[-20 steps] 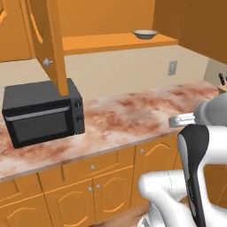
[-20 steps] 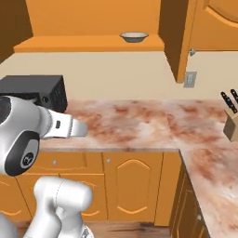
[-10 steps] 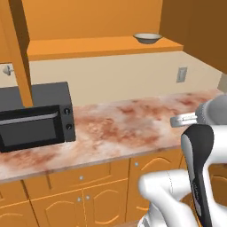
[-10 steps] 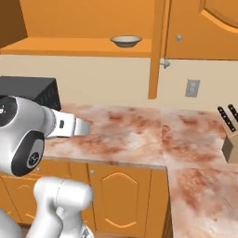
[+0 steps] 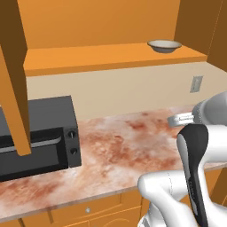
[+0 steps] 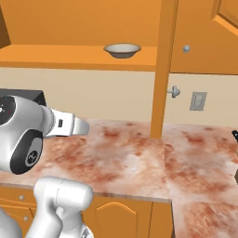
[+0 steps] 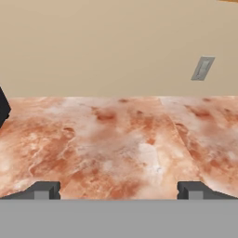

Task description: Take the smaller bowl and place it next to the appetizer plate on the dining counter , and place the larger bowl next to the plate with cooked food.

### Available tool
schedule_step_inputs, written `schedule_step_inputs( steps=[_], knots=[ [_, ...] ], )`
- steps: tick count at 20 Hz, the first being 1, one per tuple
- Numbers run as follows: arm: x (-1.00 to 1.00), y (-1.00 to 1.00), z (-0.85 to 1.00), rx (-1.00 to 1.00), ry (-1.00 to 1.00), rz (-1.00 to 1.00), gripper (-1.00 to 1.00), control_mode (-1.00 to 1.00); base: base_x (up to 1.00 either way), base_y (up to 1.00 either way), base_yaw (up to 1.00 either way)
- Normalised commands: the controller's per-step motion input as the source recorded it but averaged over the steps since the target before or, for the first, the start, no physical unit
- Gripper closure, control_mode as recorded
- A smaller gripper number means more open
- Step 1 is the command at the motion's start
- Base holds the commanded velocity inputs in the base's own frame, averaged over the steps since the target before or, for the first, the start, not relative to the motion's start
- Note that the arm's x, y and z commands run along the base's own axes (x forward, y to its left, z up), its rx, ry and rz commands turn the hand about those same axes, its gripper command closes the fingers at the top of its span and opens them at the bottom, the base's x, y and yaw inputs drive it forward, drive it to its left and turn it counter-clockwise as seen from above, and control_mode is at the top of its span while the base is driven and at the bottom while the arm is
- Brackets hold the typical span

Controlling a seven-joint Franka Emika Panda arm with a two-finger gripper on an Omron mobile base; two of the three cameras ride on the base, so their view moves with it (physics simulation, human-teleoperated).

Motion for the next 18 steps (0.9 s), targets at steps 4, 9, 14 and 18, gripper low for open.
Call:
schedule_step_inputs(
  steps=[4, 9, 14, 18],
  knots=[
    [0.0, 0.0, 0.0, 0.0, 0.0, 0.0, -1.0, 1.0, 0.32, 0.0, 0.0],
    [0.07, -0.05, 0.06, 0.0, 0.0, -0.01, -1.0, -1.0, 0.0, 0.0, 0.0],
    [0.62, 0.0, 0.23, 0.13, 0.0, -0.05, -1.0, -1.0, 0.0, 0.0, 0.0],
    [0.81, 0.0, 0.52, 0.4, 0.0, -0.15, -1.0, -1.0, 0.0, 0.0, 0.0]
  ],
)
